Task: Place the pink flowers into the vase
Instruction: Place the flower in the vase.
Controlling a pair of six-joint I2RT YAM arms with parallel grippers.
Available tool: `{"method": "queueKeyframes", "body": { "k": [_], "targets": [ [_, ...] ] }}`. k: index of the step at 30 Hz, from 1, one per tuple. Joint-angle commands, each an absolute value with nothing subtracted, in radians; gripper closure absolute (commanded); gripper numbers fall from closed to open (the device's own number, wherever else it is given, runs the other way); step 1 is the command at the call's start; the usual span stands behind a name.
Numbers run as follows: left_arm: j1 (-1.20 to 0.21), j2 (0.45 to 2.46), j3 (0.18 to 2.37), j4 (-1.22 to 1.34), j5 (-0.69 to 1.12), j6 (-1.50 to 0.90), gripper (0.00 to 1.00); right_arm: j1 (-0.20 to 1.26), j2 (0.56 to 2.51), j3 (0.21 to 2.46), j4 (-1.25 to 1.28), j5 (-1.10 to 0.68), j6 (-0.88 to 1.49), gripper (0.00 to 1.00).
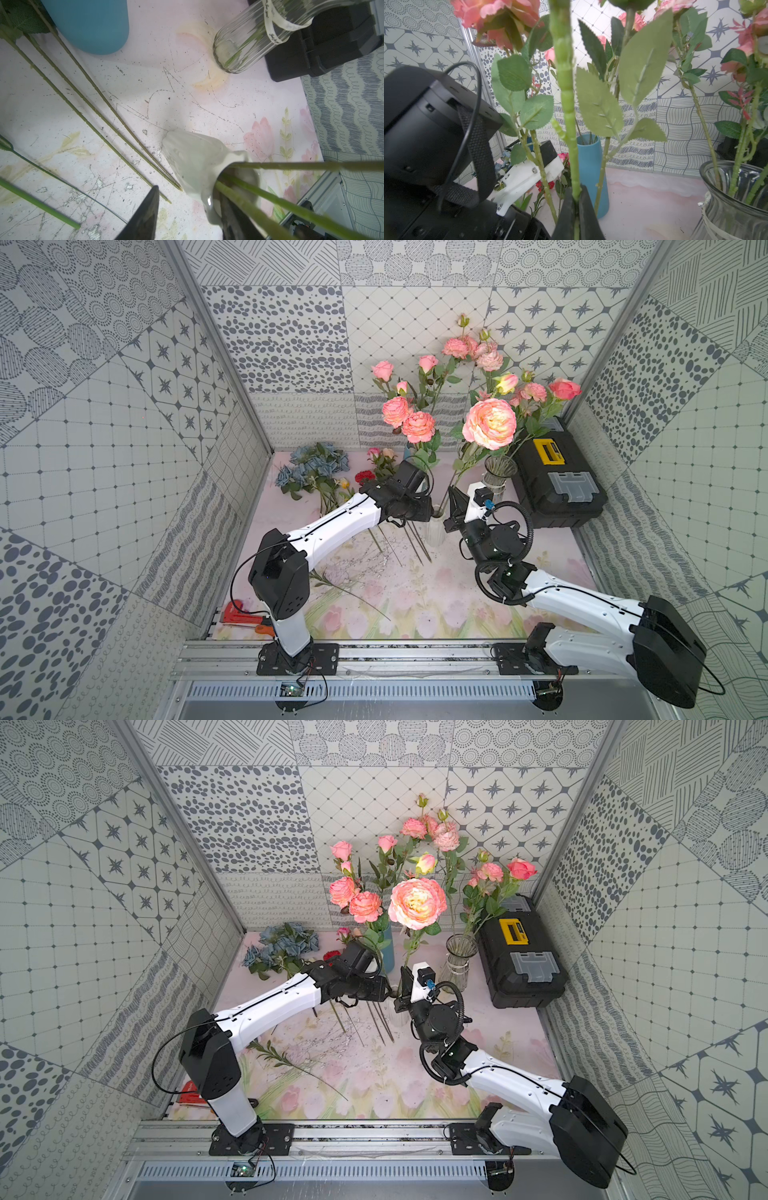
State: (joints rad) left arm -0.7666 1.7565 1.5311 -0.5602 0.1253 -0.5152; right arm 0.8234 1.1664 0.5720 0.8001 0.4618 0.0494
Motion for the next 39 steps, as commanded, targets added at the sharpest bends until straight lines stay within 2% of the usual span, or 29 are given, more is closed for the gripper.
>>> {"method": "queueKeyframes", "body": {
  "k": [1, 12, 39],
  "targets": [
    [-0.767, 1.77, 1.545, -0.581, 0.138, -0.5, 0.53, 0.828, 1.204, 0.562, 0.932, 0.484, 0.093, 1.0],
    [-0.767, 1.778, 1.555, -0.59, 0.139, -0.499, 0.53, 0.827, 1.297, 0.53, 1.064, 0.524, 0.163, 1.0],
    [-0.769, 1.785, 1.568, -0.6, 0.135, -0.501, 0.53, 0.828, 1.397, 0.485, 1.148, 0.579, 0.23, 1.0]
  ]
}}
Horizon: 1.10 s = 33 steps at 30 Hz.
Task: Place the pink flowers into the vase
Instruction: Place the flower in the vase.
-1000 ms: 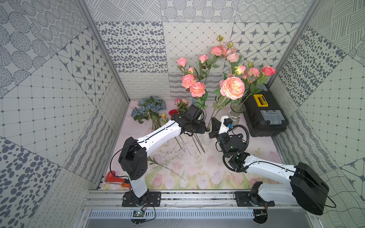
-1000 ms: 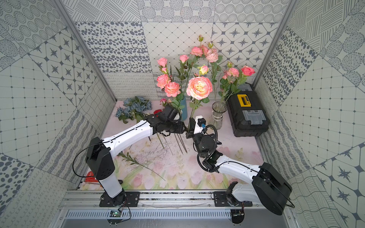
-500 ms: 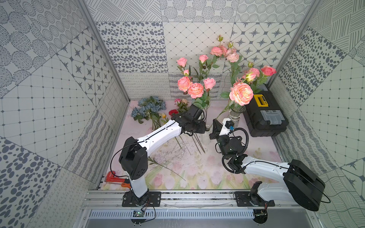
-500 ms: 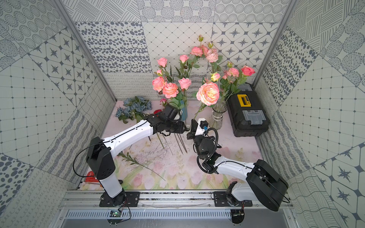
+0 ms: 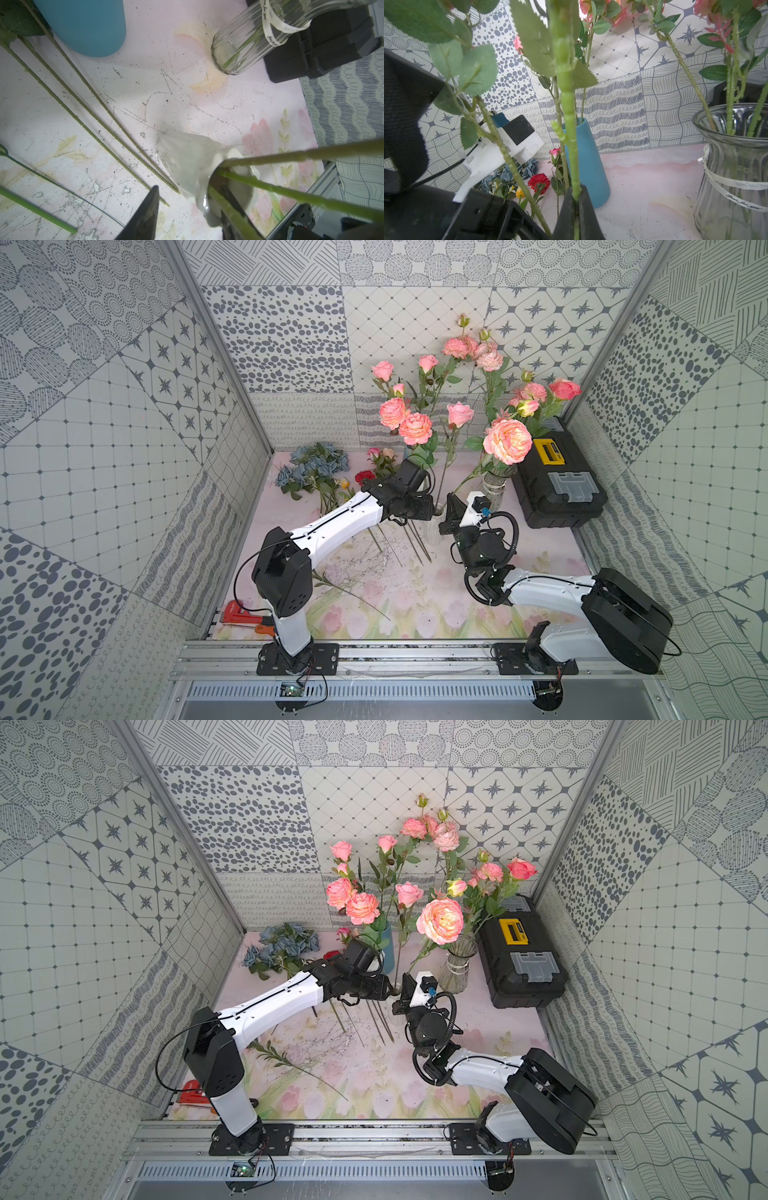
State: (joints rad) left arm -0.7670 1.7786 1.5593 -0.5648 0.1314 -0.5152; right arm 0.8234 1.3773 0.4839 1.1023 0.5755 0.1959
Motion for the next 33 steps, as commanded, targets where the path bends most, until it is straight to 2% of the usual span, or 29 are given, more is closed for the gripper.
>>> {"method": "queueKeyframes", "body": {
  "k": [1, 6, 18, 22, 25, 33],
  "targets": [
    [-0.769, 1.784, 1.568, -0.6, 0.134, -0.501, 0.53, 0.827, 1.399, 0.485, 1.147, 0.581, 0.232, 1.0],
    [-0.77, 1.787, 1.565, -0.595, 0.141, -0.504, 0.53, 0.827, 1.418, 0.486, 1.147, 0.592, 0.247, 1.0],
    [-0.773, 1.788, 1.565, -0.592, 0.138, -0.504, 0.53, 0.828, 1.398, 0.474, 1.128, 0.622, 0.257, 0.76],
    [-0.774, 1.792, 1.565, -0.589, 0.139, -0.506, 0.54, 0.827, 1.377, 0.466, 1.123, 0.638, 0.253, 0.72],
    [-0.773, 1.793, 1.567, -0.588, 0.141, -0.506, 0.53, 0.828, 1.351, 0.456, 1.109, 0.646, 0.244, 0.64],
    [-0.773, 1.794, 1.571, -0.586, 0.139, -0.508, 0.53, 0.83, 1.261, 0.438, 1.018, 0.638, 0.231, 0.6]
  ]
}}
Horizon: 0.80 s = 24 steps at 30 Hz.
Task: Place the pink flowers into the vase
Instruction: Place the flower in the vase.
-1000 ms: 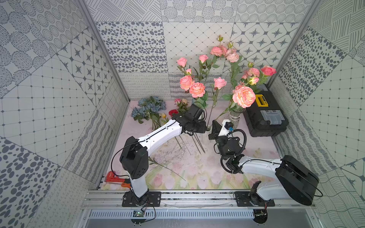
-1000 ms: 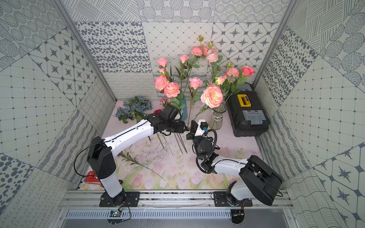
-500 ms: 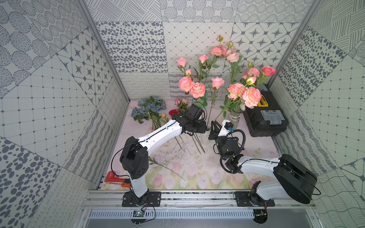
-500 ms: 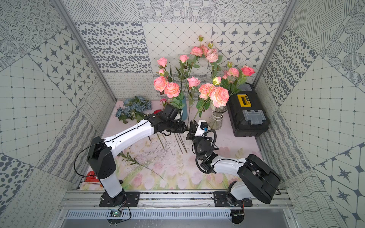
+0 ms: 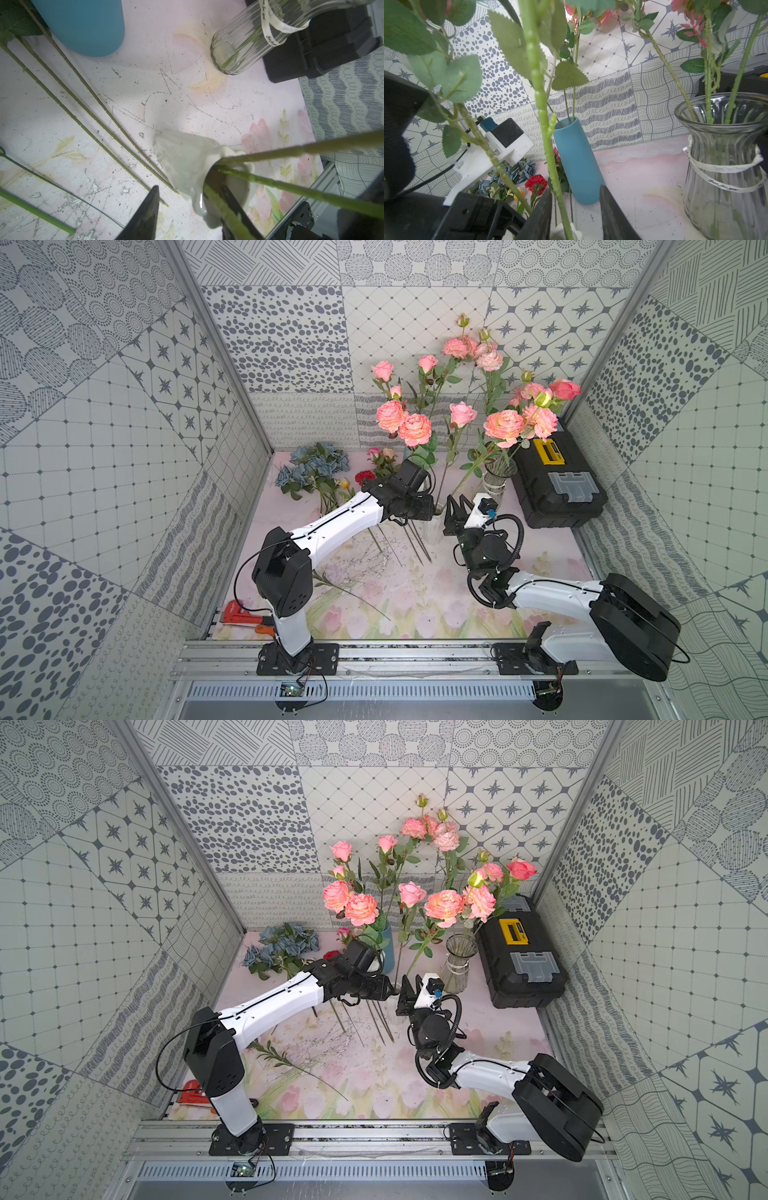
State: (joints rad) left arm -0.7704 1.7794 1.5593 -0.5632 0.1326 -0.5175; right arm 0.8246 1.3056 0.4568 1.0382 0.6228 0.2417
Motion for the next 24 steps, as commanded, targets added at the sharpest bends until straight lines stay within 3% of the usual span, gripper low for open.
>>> {"method": "queueKeyframes", "body": {
  "k": [1, 13, 24],
  "targets": [
    [-0.773, 1.793, 1.571, -0.585, 0.139, -0.509, 0.53, 0.83, 1.241, 0.433, 1.004, 0.64, 0.229, 0.59],
    [-0.775, 1.786, 1.568, -0.579, 0.137, -0.514, 0.5, 0.83, 0.985, 0.414, 0.624, 0.689, 0.263, 0.55],
    [-0.775, 1.764, 1.537, -0.523, 0.166, -0.527, 0.48, 0.83, 0.857, 0.367, 0.52, 0.742, 0.272, 0.54]
  ]
}}
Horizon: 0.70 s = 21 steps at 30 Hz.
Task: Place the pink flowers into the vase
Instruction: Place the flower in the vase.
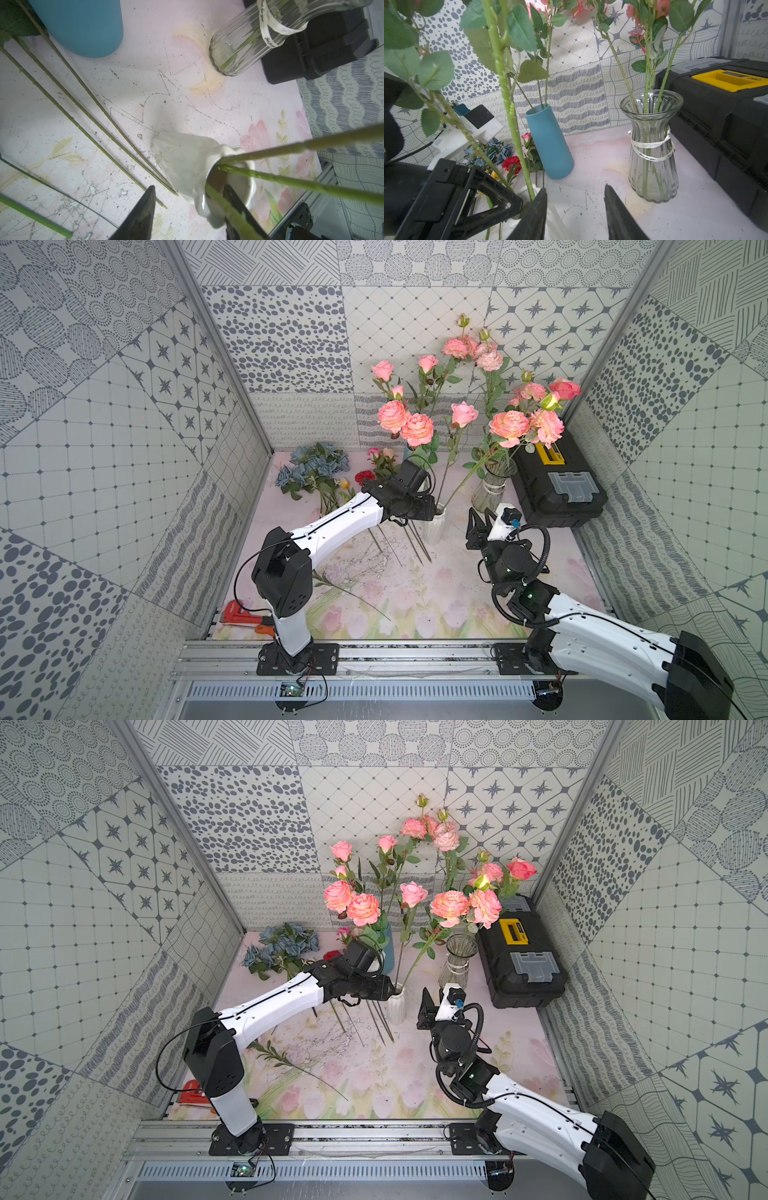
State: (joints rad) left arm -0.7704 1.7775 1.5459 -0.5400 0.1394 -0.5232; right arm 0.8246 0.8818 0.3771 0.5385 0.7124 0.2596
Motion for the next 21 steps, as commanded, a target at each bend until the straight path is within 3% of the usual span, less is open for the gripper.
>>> {"method": "queueKeyframes", "body": {
  "k": [1, 21],
  "targets": [
    [-0.775, 1.766, 1.537, -0.522, 0.172, -0.527, 0.48, 0.829, 0.856, 0.366, 0.519, 0.742, 0.273, 0.55],
    [-0.781, 1.755, 1.533, -0.511, 0.161, -0.524, 0.47, 0.828, 0.874, 0.358, 0.53, 0.731, 0.291, 0.54]
  ]
}}
